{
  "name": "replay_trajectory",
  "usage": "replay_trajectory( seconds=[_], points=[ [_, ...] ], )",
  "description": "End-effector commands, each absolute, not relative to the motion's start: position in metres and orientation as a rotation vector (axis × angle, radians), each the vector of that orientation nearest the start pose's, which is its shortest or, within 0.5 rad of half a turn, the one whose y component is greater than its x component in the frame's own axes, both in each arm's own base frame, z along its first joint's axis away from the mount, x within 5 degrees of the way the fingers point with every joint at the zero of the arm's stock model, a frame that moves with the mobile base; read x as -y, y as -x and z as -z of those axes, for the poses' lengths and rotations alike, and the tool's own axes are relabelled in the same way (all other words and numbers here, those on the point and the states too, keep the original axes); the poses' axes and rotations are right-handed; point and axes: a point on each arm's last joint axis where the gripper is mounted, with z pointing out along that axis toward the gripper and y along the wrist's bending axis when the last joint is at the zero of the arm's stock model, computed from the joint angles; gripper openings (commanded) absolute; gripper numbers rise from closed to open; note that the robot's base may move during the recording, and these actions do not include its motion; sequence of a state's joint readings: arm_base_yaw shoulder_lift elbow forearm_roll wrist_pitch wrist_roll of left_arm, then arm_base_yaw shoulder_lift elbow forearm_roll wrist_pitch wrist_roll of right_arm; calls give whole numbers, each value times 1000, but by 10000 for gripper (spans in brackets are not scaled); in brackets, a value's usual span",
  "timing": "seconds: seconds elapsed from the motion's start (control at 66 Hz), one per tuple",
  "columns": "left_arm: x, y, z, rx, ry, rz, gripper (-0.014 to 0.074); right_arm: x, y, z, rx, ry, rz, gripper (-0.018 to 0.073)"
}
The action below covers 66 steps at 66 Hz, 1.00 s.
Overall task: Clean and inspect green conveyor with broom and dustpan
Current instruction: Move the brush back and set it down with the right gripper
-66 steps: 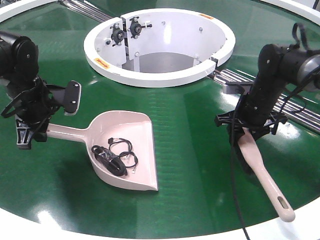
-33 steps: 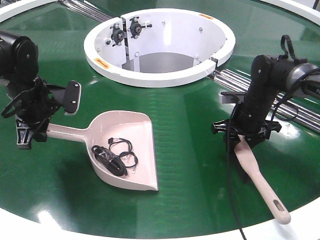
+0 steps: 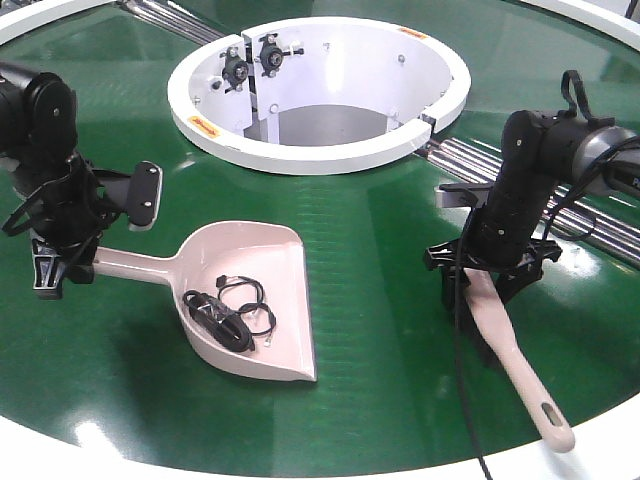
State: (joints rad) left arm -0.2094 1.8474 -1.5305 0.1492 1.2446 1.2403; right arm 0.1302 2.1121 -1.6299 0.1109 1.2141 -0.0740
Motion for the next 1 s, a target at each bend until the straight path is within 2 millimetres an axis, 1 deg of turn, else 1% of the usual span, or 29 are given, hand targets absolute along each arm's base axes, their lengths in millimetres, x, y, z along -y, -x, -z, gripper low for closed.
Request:
replay_trajectory(
  seconds=[0.0,0.091,0.212,0.243,0.258,0.318,0.394,0.5,0.515,0.561,0.576,0.591,0.622,0.637,0.652,0.667,0.682,0.743,0.758,0.773,0.819,0.834,0.849,0.879,0.94,0.985],
  points=[
    [68,-361,-284,-2260,-2049,-290,-6,-61,-413,-222,-2997,256,-161,662],
    [68,-361,-284,-2260,-2049,-290,-6,-61,-415,-245,-2858,241,-157,701],
    [68,-361,-284,-2260,-2049,-290,-6,-60,-412,-279,-2678,222,-153,697],
    [68,-361,-284,-2260,-2049,-290,-6,-59,-409,-288,-2631,217,-152,692],
    [68,-361,-284,-2260,-2049,-290,-6,-59,-408,-287,-2619,214,-151,690],
    [68,-361,-284,-2260,-2049,-290,-6,-57,-399,-307,-2507,209,-146,679],
    [68,-361,-284,-2260,-2049,-290,-6,-54,-383,-321,-2391,226,-126,659],
    [68,-361,-284,-2260,-2049,-290,-6,-50,-351,-336,-2288,254,-100,620],
    [68,-361,-284,-2260,-2049,-290,-6,-49,-344,-338,-2269,257,-96,613],
    [68,-361,-284,-2260,-2049,-290,-6,-47,-330,-341,-2243,256,-91,592],
    [68,-361,-284,-2260,-2049,-290,-6,-46,-325,-339,-2239,254,-90,581],
    [68,-361,-284,-2260,-2049,-290,-6,-45,-320,-343,-2224,252,-90,578],
    [68,-361,-284,-2260,-2049,-290,-6,-43,-305,-344,-2202,248,-88,559],
    [68,-361,-284,-2260,-2049,-290,-6,-43,-303,-344,-2192,246,-87,556],
    [68,-361,-284,-2260,-2049,-290,-6,-42,-297,-340,-2196,246,-87,545],
    [68,-361,-284,-2260,-2049,-290,-6,-41,-291,-344,-2181,244,-86,541],
    [68,-361,-284,-2260,-2049,-290,-6,-40,-283,-343,-2170,242,-85,533],
    [68,-361,-284,-2260,-2049,-290,-6,-37,-260,-341,-2139,236,-83,498],
    [68,-361,-284,-2260,-2049,-290,-6,-36,-254,-336,-2139,235,-82,490],
    [68,-361,-284,-2260,-2049,-290,-6,-35,-247,-338,-2121,233,-81,477],
    [68,-361,-284,-2260,-2049,-290,-6,-33,-233,-336,-2100,229,-80,452],
    [68,-361,-284,-2260,-2049,-290,-6,-32,-227,-331,-2105,229,-80,447],
    [68,-361,-284,-2260,-2049,-290,-6,-32,-223,-334,-2088,227,-79,438],
    [68,-361,-284,-2260,-2049,-290,-6,-30,-210,-331,-2071,225,-79,418],
    [68,-361,-284,-2260,-2049,-290,-6,-28,-190,-326,-2043,221,-78,365],
    [68,-361,-284,-2260,-2049,-290,-6,-26,-175,-327,-2003,217,-77,323]
  ],
)
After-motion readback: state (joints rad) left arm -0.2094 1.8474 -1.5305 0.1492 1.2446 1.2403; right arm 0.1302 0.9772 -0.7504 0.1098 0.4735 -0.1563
